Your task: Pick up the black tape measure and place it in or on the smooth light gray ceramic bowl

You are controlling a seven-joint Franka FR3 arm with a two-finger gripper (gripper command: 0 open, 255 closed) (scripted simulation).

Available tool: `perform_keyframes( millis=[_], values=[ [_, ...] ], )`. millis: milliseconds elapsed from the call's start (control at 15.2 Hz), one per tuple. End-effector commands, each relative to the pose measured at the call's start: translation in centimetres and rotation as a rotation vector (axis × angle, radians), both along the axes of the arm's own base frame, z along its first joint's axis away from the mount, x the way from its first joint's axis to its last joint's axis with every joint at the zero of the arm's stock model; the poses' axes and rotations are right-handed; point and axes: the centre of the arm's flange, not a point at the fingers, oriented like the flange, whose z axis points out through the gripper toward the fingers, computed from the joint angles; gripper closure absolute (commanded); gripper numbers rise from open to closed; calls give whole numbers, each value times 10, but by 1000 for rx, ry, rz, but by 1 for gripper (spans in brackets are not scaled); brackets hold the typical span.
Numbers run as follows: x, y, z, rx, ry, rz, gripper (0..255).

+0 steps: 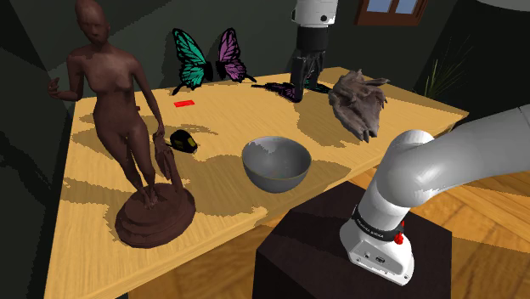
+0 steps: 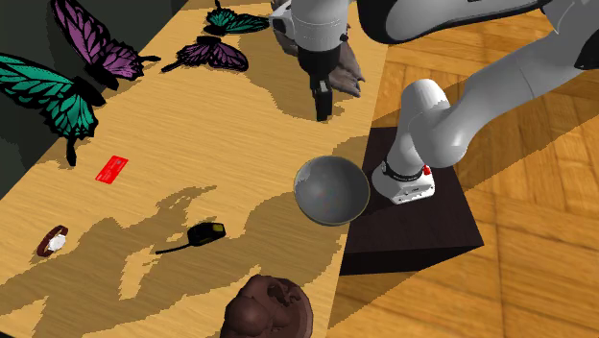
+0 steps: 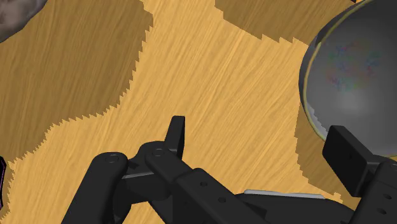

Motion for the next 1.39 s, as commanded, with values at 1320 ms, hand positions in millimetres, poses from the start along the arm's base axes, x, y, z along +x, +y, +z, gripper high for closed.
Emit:
perform_keyframes(
  millis=[1320],
  values=[
    [192,144,-93,10,-48,127,0]
  ],
)
